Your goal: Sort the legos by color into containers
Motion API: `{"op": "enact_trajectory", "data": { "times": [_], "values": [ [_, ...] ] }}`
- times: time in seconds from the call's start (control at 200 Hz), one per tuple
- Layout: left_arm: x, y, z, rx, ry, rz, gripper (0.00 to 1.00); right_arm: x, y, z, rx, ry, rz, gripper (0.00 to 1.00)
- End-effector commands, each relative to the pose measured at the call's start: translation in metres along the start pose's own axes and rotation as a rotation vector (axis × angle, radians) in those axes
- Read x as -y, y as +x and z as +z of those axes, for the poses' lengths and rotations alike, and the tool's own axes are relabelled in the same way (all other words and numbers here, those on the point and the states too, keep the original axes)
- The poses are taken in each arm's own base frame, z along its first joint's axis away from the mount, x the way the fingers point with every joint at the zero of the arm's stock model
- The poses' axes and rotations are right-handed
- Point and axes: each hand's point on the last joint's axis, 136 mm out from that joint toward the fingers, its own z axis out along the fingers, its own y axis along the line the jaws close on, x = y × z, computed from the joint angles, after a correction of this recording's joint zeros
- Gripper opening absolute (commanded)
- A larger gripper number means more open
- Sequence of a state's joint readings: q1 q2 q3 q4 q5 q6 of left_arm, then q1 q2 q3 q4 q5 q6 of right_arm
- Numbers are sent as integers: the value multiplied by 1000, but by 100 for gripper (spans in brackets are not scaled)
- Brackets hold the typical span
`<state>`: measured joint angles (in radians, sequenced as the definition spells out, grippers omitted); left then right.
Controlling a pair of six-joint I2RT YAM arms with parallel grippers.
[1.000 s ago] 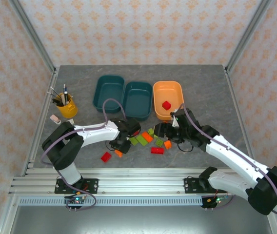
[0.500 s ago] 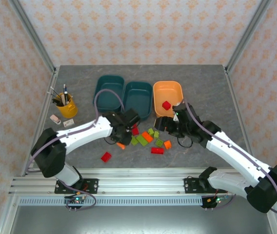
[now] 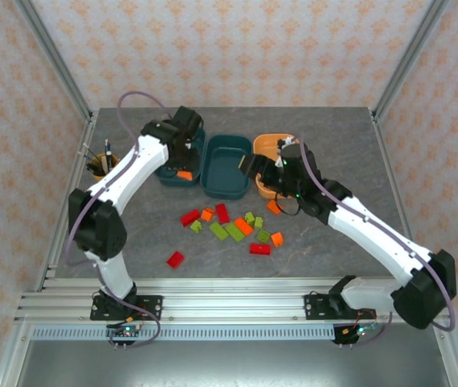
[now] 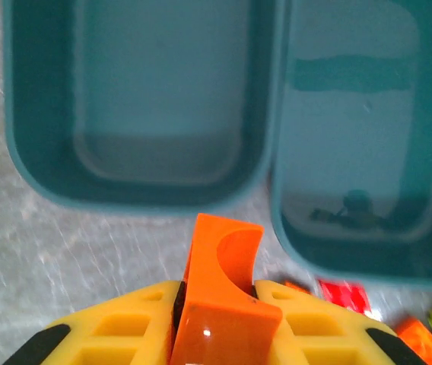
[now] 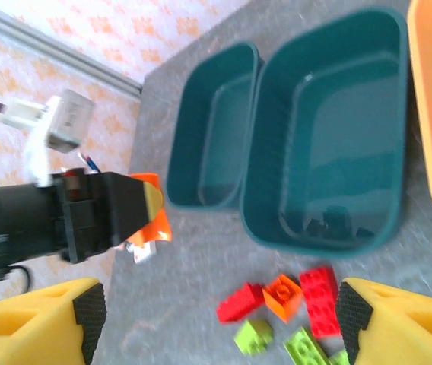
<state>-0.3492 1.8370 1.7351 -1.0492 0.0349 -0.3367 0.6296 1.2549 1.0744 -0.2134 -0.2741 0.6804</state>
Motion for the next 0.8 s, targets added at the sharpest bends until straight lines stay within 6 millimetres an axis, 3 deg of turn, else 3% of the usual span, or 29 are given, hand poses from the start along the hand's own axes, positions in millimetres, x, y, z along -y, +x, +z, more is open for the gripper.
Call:
{"op": "enact_trajectory", "data": {
  "times": [0.0, 0.145, 0.305, 0.425, 0.56, 0.701, 0.796],
  "values": [
    [-27, -18, 26, -50, -76, -9, 18, -19, -32, 14, 84, -41, 35, 82],
    [-34, -40, 64, -86, -85, -26, 18, -15, -33, 41, 24, -24, 83, 87],
    [-37, -44, 108, -148, -120, -18, 19, 1, -26, 64, -64, 37, 124, 88],
    [-36, -42, 128, -177, -121, -23, 24, 6, -24, 70, -80, 48, 131, 88],
    [-35, -44, 128, -171, -115, -33, 49, 12, -21, 73, -99, 66, 126, 88],
    [-33, -55, 110, -127, -99, -54, 61, 18, -17, 71, -121, 101, 90, 88],
    [-30, -63, 90, -83, -74, -85, 62, 22, -15, 67, -128, 124, 55, 86]
  ]
}}
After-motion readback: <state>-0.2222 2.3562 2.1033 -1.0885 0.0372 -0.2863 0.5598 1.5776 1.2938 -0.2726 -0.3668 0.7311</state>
